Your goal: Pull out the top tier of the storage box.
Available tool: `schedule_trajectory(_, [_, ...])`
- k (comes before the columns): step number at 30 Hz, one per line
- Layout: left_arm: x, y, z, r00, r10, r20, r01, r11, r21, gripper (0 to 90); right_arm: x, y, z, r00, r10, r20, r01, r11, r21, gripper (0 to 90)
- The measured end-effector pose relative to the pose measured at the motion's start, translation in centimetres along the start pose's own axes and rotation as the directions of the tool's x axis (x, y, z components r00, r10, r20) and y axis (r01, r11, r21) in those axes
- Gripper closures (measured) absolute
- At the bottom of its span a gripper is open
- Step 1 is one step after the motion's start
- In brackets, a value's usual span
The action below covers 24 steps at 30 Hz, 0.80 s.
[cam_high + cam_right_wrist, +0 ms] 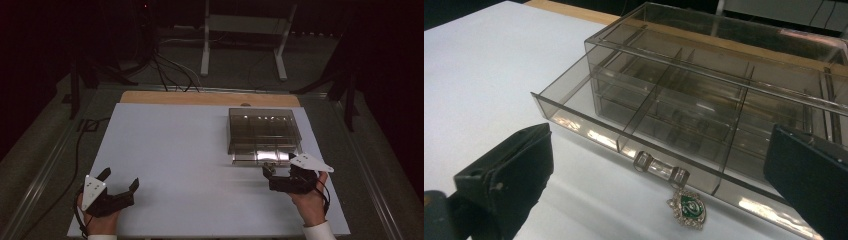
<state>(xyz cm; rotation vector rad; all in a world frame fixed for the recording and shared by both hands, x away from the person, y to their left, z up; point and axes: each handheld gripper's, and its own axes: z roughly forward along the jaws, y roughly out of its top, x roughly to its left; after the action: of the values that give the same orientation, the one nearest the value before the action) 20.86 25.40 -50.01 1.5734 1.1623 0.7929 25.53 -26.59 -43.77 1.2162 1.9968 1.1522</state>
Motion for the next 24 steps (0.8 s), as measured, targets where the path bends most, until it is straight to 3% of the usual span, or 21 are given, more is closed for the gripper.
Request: schedule_trajectory(24, [0.0,0.1,0.0,1.0,0.0,0.001,0.0,1.0,-0.005,1.1,-0.3,-1.7,-1.1,0.9984,0.056,0.009,-0.056,0.997,-0.046,0.0])
